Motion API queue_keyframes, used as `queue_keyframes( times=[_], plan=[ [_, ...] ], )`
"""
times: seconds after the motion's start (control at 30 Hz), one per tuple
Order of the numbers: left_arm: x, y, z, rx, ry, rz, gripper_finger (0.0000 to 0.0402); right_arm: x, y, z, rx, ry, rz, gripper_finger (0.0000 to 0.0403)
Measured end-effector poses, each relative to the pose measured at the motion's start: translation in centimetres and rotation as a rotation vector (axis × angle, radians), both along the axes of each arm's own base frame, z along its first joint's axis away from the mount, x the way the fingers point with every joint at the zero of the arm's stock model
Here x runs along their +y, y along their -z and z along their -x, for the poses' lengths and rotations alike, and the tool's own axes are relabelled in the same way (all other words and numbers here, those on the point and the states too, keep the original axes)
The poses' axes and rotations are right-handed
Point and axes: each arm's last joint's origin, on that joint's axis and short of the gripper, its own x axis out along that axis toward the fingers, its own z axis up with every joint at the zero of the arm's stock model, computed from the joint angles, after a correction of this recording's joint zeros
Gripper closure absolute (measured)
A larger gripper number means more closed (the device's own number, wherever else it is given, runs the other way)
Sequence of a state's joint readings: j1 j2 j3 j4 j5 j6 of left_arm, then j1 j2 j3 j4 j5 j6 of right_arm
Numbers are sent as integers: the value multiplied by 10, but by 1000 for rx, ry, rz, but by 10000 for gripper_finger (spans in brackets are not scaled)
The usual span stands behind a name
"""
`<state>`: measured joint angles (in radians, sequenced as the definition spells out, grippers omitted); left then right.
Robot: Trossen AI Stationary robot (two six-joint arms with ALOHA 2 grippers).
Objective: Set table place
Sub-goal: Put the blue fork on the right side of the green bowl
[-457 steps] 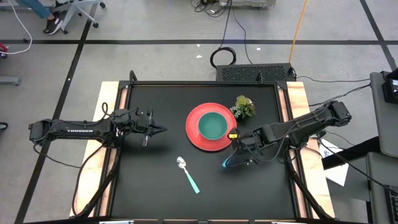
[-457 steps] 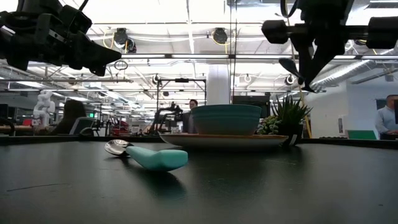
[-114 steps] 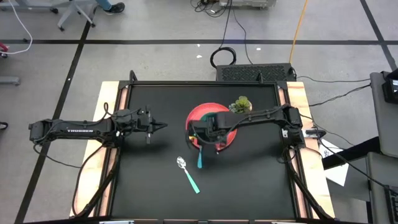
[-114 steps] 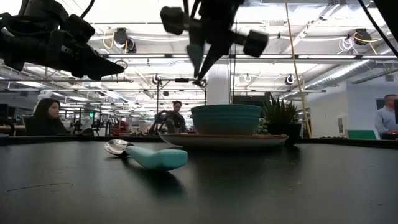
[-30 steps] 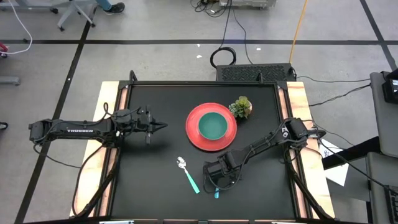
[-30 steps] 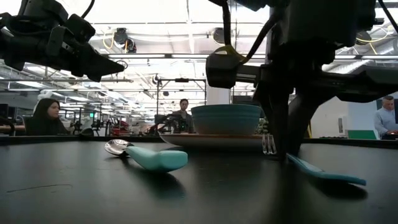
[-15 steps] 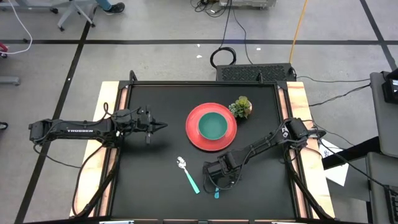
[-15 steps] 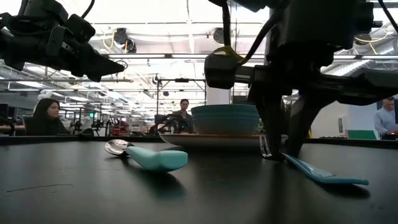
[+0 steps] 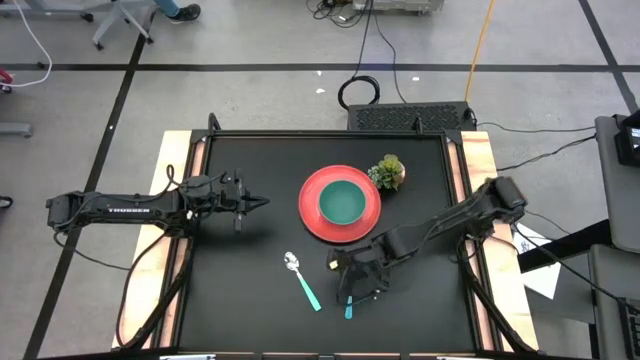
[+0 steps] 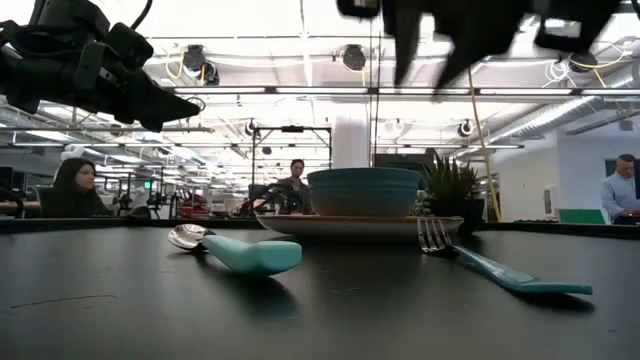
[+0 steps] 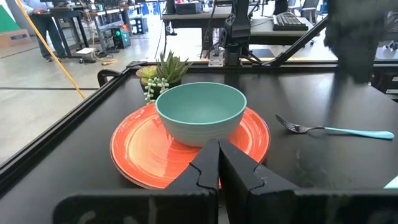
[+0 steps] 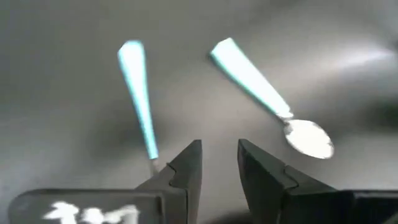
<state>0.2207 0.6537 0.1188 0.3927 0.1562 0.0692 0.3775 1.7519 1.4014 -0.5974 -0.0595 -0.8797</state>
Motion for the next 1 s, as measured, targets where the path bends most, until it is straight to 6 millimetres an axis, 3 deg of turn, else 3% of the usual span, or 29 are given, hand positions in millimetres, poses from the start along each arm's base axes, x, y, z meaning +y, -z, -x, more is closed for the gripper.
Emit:
queue_keyframes(
  times=[0.27,0.4,0.6,0.8,1.0],
  plan=[
    [0,0,0,2,1,-3,387,-9,-58,27,-133,301,-145,352],
    [0,0,0,1,1,-4,387,-13,-73,35,-144,381,-232,394],
    [0,0,0,1,1,-4,387,-18,-93,52,-202,422,-335,400],
    [0,1,0,10,1,-2,387,-37,-96,85,-383,436,-459,402],
    [0,2,0,23,0,5,387,-59,-72,126,-583,520,-492,402]
  ],
)
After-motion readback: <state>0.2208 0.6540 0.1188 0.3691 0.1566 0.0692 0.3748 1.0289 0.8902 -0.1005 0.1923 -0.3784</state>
